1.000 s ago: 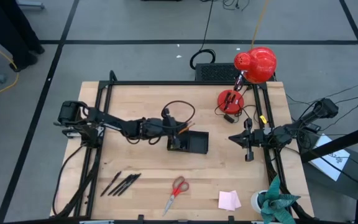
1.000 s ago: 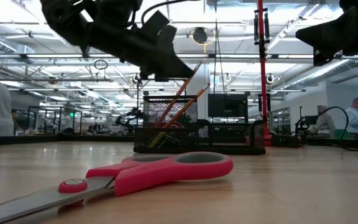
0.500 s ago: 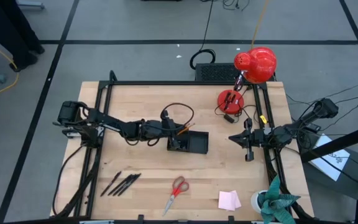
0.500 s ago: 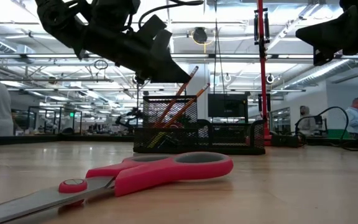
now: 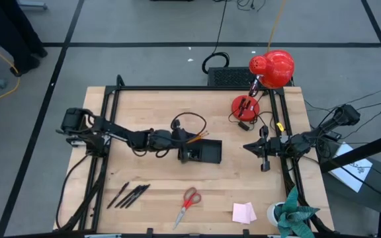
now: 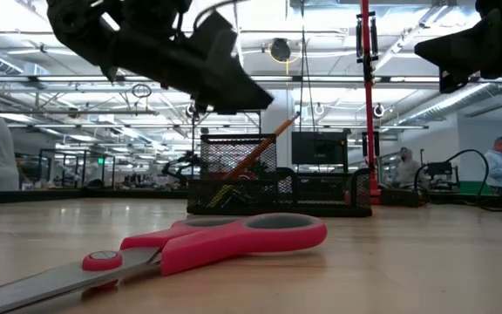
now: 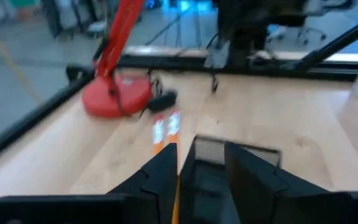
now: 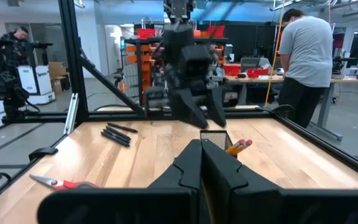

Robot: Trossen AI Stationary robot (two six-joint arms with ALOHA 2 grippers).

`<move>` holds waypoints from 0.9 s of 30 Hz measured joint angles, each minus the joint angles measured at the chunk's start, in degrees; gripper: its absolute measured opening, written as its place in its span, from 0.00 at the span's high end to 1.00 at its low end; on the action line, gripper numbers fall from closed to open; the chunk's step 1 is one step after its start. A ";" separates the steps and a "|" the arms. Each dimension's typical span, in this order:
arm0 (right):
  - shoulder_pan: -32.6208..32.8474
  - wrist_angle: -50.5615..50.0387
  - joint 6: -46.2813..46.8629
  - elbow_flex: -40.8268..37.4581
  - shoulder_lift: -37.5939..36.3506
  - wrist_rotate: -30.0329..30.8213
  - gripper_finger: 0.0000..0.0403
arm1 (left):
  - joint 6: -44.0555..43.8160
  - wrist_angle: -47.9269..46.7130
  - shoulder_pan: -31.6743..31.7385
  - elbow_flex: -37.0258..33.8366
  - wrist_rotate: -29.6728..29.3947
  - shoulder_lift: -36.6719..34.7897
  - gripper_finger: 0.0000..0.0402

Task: Pick and place office supplies into organizer
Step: Put the pen into the desk organizer

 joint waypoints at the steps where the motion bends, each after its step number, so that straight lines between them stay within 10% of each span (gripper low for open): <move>1: 0.00 -0.16 0.01 0.00 0.00 0.00 0.99 | 1.98 0.25 -0.66 0.02 0.00 -0.65 0.64; 6: 0.00 -0.21 0.00 0.00 0.00 0.00 0.99 | 4.90 -4.22 -5.76 0.46 -1.08 -8.32 0.63; 15: 0.00 -0.21 0.90 0.00 0.11 0.00 0.99 | -27.05 -50.70 -18.54 5.05 -1.31 -18.51 0.63; 27: 0.00 -0.16 1.92 0.02 0.98 0.00 0.99 | -58.74 -65.26 -34.15 5.18 2.55 -17.87 0.63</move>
